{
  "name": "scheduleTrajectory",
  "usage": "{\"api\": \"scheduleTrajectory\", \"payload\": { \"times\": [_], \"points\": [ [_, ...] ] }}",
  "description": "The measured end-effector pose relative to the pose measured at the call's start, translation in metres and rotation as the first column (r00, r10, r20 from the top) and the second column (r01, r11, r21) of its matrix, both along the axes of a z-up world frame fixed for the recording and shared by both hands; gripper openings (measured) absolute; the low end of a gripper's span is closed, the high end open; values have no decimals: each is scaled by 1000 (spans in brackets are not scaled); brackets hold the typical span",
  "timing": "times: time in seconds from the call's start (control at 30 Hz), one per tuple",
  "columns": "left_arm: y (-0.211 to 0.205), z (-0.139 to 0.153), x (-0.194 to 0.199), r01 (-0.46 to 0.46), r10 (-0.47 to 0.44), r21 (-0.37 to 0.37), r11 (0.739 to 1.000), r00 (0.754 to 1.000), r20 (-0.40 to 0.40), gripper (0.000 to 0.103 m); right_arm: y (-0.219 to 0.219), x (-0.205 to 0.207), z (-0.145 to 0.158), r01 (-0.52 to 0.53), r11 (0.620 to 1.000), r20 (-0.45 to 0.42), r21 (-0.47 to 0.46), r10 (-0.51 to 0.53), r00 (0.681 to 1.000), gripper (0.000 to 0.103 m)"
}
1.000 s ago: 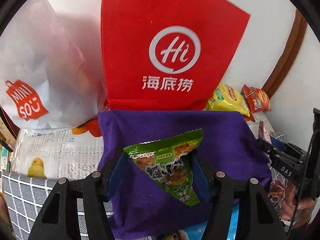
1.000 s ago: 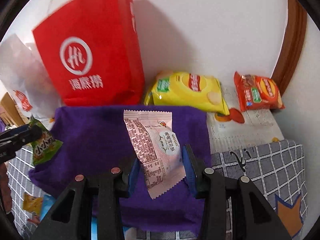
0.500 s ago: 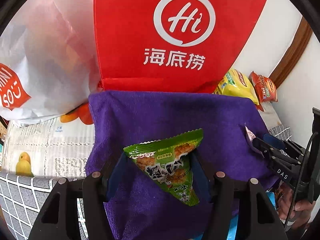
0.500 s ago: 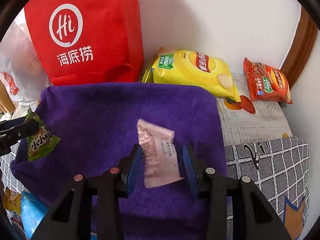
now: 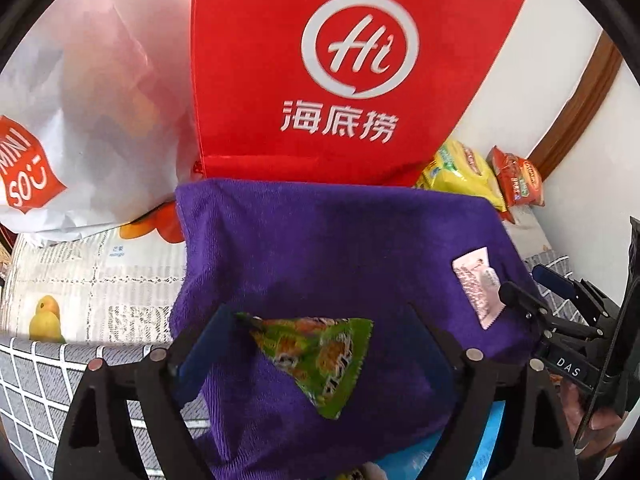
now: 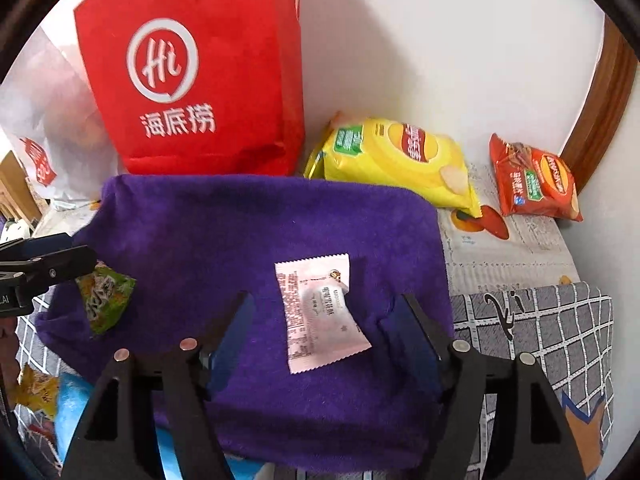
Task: Organize snacks
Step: 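Lift both tools back from the towel toward the snack pile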
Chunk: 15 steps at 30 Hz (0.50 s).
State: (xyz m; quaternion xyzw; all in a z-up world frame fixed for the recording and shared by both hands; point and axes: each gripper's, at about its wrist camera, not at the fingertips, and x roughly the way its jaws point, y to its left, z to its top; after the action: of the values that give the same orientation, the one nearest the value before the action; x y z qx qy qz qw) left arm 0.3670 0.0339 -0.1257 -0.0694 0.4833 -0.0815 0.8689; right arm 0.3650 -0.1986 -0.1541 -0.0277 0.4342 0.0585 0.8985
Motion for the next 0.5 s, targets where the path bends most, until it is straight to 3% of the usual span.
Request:
{"api": "scheduleTrajectory", "payload": {
  "times": [0.5],
  "points": [
    [0, 53, -79, -4, 8, -40, 999, 996, 90, 88, -27, -76, 52, 61, 997, 91, 55, -65, 994, 74]
  ]
}}
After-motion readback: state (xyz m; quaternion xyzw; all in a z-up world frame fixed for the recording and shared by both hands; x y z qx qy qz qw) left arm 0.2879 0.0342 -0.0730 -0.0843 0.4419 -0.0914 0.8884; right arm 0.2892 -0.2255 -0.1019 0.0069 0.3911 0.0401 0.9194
